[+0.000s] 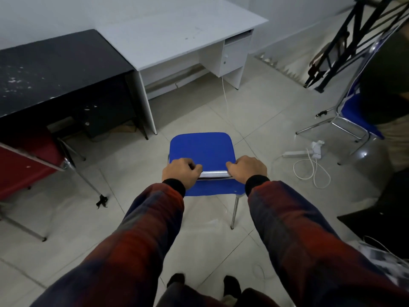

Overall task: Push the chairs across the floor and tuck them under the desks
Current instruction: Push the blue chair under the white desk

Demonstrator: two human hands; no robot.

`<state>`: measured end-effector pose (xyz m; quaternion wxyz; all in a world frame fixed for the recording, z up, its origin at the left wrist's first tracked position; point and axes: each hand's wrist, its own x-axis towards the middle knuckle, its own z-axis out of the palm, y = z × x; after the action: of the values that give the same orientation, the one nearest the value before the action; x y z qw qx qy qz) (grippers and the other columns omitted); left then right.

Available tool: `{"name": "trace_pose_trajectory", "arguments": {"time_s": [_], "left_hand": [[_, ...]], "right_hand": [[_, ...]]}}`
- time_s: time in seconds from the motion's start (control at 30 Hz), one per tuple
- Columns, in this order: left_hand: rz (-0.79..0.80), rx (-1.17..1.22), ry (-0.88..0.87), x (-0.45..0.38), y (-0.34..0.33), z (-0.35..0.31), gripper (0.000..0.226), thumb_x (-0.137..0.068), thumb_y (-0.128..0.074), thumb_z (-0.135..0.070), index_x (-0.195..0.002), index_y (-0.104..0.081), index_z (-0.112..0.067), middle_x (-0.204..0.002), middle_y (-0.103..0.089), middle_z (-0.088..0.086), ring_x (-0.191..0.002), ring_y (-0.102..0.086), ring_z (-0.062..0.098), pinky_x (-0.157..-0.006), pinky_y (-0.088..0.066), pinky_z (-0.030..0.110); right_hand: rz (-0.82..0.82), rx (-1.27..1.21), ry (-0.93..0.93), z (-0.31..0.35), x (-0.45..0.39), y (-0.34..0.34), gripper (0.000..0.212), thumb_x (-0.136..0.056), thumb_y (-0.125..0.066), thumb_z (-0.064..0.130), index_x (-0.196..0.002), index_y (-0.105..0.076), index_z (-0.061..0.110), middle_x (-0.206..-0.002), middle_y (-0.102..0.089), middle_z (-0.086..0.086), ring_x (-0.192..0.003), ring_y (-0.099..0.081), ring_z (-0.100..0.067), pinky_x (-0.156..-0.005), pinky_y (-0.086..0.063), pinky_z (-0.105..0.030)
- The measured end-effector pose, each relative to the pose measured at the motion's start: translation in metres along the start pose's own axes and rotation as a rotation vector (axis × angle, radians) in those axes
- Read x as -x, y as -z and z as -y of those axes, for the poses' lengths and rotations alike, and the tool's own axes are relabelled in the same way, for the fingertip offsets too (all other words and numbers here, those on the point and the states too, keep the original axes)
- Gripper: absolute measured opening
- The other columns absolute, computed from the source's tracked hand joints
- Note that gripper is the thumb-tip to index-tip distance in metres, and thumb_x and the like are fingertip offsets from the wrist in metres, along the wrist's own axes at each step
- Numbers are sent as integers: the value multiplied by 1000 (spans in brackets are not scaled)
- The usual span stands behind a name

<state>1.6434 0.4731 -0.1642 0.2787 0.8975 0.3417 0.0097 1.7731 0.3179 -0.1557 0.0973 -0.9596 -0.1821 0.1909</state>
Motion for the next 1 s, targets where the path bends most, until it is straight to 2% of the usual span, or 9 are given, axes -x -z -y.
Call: {"name": "trace_pose_trajectory", "arguments": {"time_s": [0.47, 0.63, 0.77, 1.0], "left_hand": [[85, -29, -133, -43, 41, 57, 31, -88, -52, -43, -74, -64, -19, -66, -61, -3, -61, -53, 13, -50, -34, 22], [102, -22, -118, -75, 51, 76, 29, -83, -52, -44, -69, -63, -21, -64, -62, -3, -63, -58, 18, -56, -49, 29], [94, -15, -79, -104, 57, 78, 27, -82, -52, -42, -68, -63, -23, -65, -63, -3, -65, -59, 18, -61, -52, 31], [90, -24, -1, -139, 47, 37, 31, -84, -52, -43, -67, -65, -20, -66, -63, 0, -67, -60, 20, -62, -52, 32]], "right_hand": [[-106, -91, -79, 61, 7, -29, 41, -87, -48, 49, -64, -52, 16, -58, -49, 0, -52, -47, -19, -55, -42, -28], [-112, -128, -64, 87, -6, -33, 43, -87, -48, 49, -62, -45, 15, -55, -43, 1, -49, -42, -18, -53, -38, -27], [-106, -141, -41, 103, -25, -29, 44, -86, -49, 51, -63, -43, 14, -56, -42, 1, -51, -42, -19, -53, -37, -28], [-82, -96, 7, 86, -76, 2, 46, -85, -48, 57, -67, -54, 15, -60, -50, 1, -53, -48, -19, -54, -41, -28]]}}
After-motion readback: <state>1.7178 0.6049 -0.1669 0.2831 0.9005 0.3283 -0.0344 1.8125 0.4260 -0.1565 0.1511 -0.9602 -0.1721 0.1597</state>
